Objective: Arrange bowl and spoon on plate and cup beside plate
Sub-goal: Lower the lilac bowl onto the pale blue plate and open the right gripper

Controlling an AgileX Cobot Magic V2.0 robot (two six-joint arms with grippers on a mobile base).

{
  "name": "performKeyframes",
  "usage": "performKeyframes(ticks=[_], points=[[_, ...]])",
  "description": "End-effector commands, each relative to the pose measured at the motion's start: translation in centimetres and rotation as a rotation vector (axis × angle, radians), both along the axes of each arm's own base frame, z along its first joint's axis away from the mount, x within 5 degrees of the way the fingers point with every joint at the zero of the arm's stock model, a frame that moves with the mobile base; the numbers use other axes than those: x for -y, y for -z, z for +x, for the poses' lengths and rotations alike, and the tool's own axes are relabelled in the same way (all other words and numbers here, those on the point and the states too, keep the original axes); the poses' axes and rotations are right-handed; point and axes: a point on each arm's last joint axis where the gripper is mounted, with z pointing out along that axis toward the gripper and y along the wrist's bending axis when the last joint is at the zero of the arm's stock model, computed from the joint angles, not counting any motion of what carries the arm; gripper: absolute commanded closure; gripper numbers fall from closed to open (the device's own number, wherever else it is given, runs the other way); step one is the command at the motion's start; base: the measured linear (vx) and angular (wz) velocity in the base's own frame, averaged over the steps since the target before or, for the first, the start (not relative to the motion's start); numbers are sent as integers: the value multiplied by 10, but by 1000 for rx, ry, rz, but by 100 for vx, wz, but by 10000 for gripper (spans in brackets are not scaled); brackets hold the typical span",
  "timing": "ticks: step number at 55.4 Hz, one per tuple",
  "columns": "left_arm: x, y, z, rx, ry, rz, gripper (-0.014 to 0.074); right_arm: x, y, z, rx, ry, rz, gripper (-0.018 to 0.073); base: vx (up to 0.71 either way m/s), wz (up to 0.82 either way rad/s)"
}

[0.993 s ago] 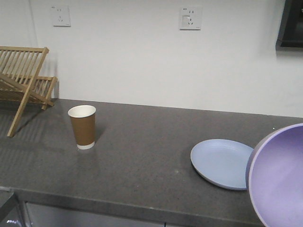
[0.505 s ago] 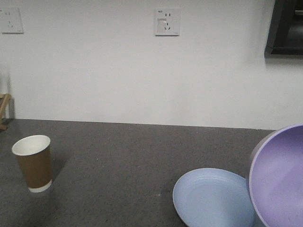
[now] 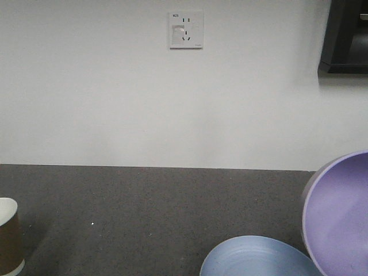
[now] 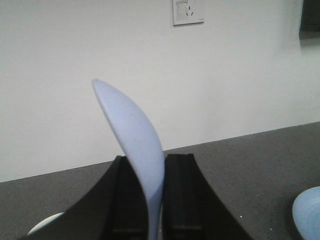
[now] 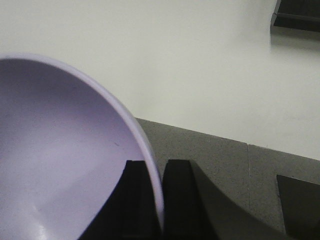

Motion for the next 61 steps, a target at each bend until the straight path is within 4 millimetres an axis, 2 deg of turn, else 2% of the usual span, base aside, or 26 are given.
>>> performKeyframes(ticks=[1, 61], points=[[-1, -14, -1, 85, -14, -43, 594, 2, -15, -1, 90, 32, 19, 568, 12, 1], [-1, -14, 0, 83, -14, -43, 594, 2, -15, -1, 90, 32, 19, 568, 1, 0]])
